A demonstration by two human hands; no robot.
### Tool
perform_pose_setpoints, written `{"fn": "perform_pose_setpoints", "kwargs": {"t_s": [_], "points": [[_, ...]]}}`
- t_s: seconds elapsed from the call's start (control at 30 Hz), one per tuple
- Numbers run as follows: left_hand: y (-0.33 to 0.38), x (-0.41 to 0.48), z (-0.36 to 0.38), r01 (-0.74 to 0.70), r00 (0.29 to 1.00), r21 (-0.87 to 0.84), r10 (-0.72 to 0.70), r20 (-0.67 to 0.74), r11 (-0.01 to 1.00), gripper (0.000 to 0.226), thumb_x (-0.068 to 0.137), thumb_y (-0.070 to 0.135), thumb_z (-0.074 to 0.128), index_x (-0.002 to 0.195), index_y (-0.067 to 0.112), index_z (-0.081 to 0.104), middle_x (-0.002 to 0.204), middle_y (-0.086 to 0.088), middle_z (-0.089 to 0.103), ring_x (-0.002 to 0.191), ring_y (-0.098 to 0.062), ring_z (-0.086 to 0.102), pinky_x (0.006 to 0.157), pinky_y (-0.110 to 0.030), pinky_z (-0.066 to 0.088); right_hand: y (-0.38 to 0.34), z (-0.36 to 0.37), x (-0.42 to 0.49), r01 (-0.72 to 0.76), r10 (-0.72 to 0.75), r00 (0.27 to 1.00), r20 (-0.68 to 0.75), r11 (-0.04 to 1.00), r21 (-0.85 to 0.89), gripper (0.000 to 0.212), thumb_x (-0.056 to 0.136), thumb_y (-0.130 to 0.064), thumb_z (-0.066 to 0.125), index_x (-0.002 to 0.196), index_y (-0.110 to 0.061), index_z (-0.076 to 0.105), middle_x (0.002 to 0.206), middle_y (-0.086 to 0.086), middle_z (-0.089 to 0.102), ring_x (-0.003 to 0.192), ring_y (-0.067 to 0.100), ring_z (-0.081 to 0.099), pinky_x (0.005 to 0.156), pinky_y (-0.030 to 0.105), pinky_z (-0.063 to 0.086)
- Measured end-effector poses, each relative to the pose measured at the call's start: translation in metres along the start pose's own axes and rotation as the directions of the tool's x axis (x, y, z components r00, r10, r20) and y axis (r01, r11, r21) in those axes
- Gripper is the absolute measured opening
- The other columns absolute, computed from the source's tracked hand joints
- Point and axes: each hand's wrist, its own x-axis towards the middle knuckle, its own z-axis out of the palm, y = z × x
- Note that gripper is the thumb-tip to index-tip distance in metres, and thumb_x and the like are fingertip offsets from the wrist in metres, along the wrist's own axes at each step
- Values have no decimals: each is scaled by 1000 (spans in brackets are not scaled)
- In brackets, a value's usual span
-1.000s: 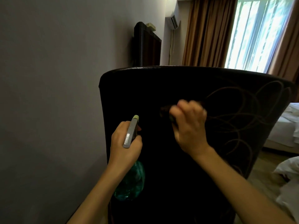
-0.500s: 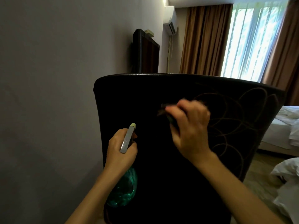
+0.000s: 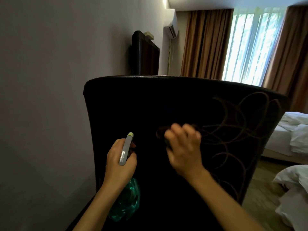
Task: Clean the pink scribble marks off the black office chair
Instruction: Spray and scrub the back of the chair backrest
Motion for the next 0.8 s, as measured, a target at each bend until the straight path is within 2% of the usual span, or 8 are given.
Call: {"fn": "perform_pose_setpoints", "kwargs": {"t_s": [0.13,0.23,0.33,0.43,0.53,0.63,0.7,0.8], "points": [[-1,2,-3,-8,1000,67,9,-20,998,16,72,19,47,82,7,51,74,-14,44,53,-16,37,52,-27,31,-19,9,-59,60,-49,978,205,997,-44,39,74,-30,47,112,-19,47,123,0,43,106,26,43,81,37,30],[-1,1,-7,9,1000,74,-7,-26,997,21,73,19,46,83,1,49,72,-16,41,52,-16,33,53,-32,28,-26,-4,-49,51,-50,966,252,999,5,38,74,-27,46,111,-20,47,121,0,43,108,25,42,84,35,30],[-1,0,-9,-31,999,126,32,-4,992,20,77,15,51,83,-4,51,71,-23,41,53,-26,33,50,-23,29,-28,-32,-10,-31,19,995,97,991,127,30,77,-25,50,107,-19,48,118,0,44,107,24,43,85,35,32],[10,-1,-4,-45,999,67,43,18,997,2,86,-1,56,86,-2,54,73,-27,44,55,-32,35,46,-19,29,-20,-65,58,-104,127,984,-125,979,173,26,80,-23,55,105,-21,49,116,0,42,106,25,41,85,35,29],[24,0,5,-78,997,-36,78,17,996,21,81,19,57,85,-2,54,71,-27,42,53,-31,31,47,-23,29,-8,-82,127,-148,189,949,-252,974,173,25,79,-17,60,103,-21,55,112,1,48,107,23,39,84,33,28],[33,2,16,-87,996,-66,88,6,994,55,69,42,50,86,-10,48,71,-26,37,55,-32,29,52,-35,27,4,-78,164,-131,144,981,-130,986,99,21,78,-16,60,99,-15,65,103,5,60,100,23,43,77,29,28],[34,5,21,-107,994,-36,107,4,994,55,70,43,48,86,-9,46,71,-22,36,54,-27,28,54,-37,27,13,-71,162,-119,119,993,10,992,53,22,79,-17,57,100,-15,65,99,4,60,93,25,48,72,29,26],[33,8,26,-93,996,15,93,-5,996,57,69,45,46,89,-8,48,77,-22,41,58,-29,34,57,-46,30,32,-74,141,-117,115,993,34,992,42,19,82,-17,55,99,-16,64,97,1,59,89,22,46,72,26,23]]}}
